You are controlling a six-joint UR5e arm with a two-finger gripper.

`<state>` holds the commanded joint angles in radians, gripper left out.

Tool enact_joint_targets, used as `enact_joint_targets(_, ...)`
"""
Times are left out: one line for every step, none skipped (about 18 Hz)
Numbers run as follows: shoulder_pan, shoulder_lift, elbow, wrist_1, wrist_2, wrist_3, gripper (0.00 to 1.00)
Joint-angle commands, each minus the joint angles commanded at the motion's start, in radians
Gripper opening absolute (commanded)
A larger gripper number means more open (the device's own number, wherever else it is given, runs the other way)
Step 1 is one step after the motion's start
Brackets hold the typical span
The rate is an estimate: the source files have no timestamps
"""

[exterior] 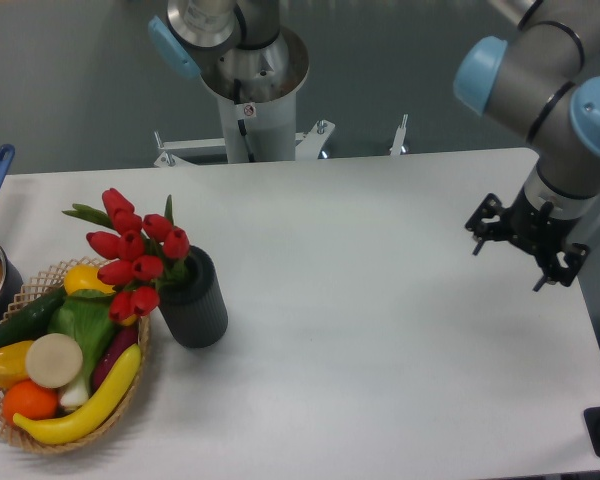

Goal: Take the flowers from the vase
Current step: 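Move the open gripper across the table toward the red tulips in the black vase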

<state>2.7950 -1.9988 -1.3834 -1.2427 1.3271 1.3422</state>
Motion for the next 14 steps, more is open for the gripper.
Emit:
enact_joint_targets(0.0,0.005,-0.023,0.006,-0.028,0.002,1.0)
enact_joint_targets(0.0,0.023,-0.041,0.006,-0.057,0.003,1.0)
enact_joint_targets(-0.002,0.041,-0.067,0.005,-0.083,0.005,1.0)
enact_joint_targets(-0.003,0.06,-0.104,0.012,-0.116,0.011,1.0)
enact_joint_targets(-0.009,0.081,-0.127,0.019,-0.161,0.03,1.0)
enact_joint_targets(-0.011,0.101,-0.147,0.023,-0.211,0.063,1.0)
enact_joint_targets(-0.014,0.121,-0.169,0.023,-0.251,0.081,1.0)
enact_joint_targets(-0.012,0.149,-0.201,0.025,-0.282,0.086,1.0)
enact_joint_targets(-0.012,0.173,-0.238,0.031,-0.32,0.086,1.0)
enact_joint_targets(-0.014,0.195,-0.265,0.058,-0.365,0.086,1.0)
enact_joint_targets(-0.015,0.218,-0.301,0.092,-0.405,0.087,1.0)
enact_joint_targets(-0.014,0.241,-0.34,0.126,-0.434,0.086,1.0)
enact_joint_targets(-0.015,0.268,-0.383,0.155,-0.454,0.086,1.0)
enact_joint_targets(-0.018,0.294,-0.426,0.178,-0.474,0.086,1.0)
